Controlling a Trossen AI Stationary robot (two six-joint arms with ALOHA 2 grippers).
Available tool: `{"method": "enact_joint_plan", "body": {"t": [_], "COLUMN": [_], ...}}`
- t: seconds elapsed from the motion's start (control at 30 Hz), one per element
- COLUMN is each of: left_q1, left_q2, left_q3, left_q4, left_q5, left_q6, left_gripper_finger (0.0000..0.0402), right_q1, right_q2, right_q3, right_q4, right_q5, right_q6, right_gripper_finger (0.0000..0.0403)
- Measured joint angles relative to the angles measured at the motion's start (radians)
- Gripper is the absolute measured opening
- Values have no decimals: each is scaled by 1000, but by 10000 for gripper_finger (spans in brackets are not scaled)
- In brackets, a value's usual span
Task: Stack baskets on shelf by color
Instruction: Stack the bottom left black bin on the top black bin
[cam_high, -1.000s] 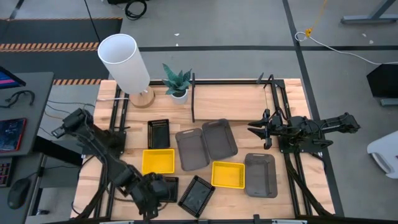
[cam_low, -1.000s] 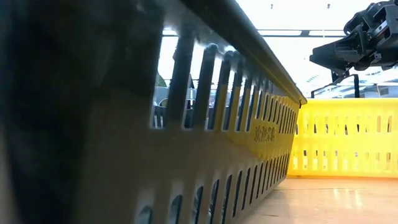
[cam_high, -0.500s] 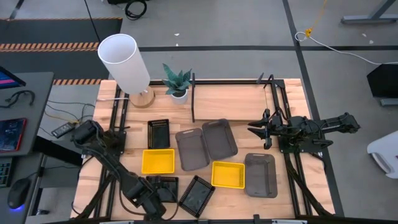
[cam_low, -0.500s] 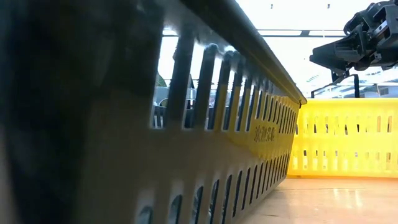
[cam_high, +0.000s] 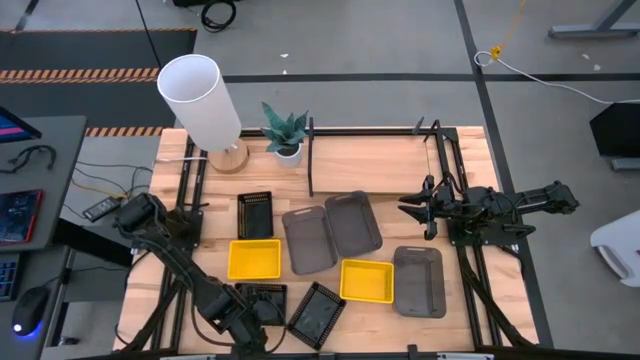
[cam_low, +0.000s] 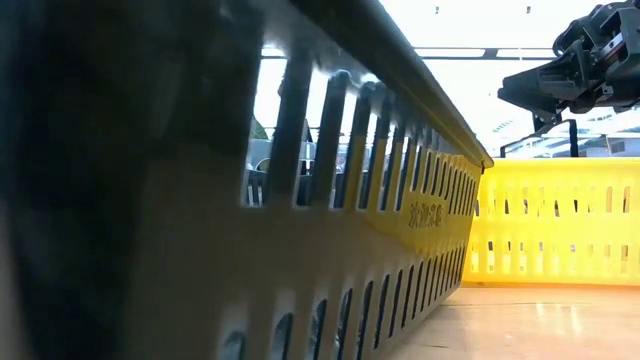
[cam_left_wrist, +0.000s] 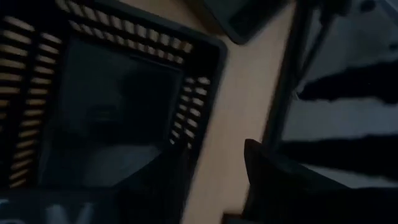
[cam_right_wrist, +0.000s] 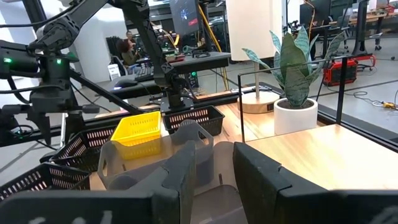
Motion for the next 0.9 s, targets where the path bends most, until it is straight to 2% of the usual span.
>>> {"method": "enact_joint_plan", "body": {"t": [0.13,0.37,0.6,0.9], "left_q1": [-22,-37,-44,-48], "left_q2": [0,0,23,80], "left_q3": [-4,-4,-5,-5], "left_q4": [-17,-31,-26,19], "left_q5": [-56,-21,-60,-58], "left_q6": [-34,19,21,53], "left_gripper_finger": [167,167,167,167], "right_q1": [0,0,0,0], "right_q2": [0,0,0,0], "right_q3": [0,0,0,0], "right_q4": [0,0,0,0], "right_q5": [0,0,0,0], "right_q6": [0,0,0,0], "right_gripper_finger": [113,113,113,113]}}
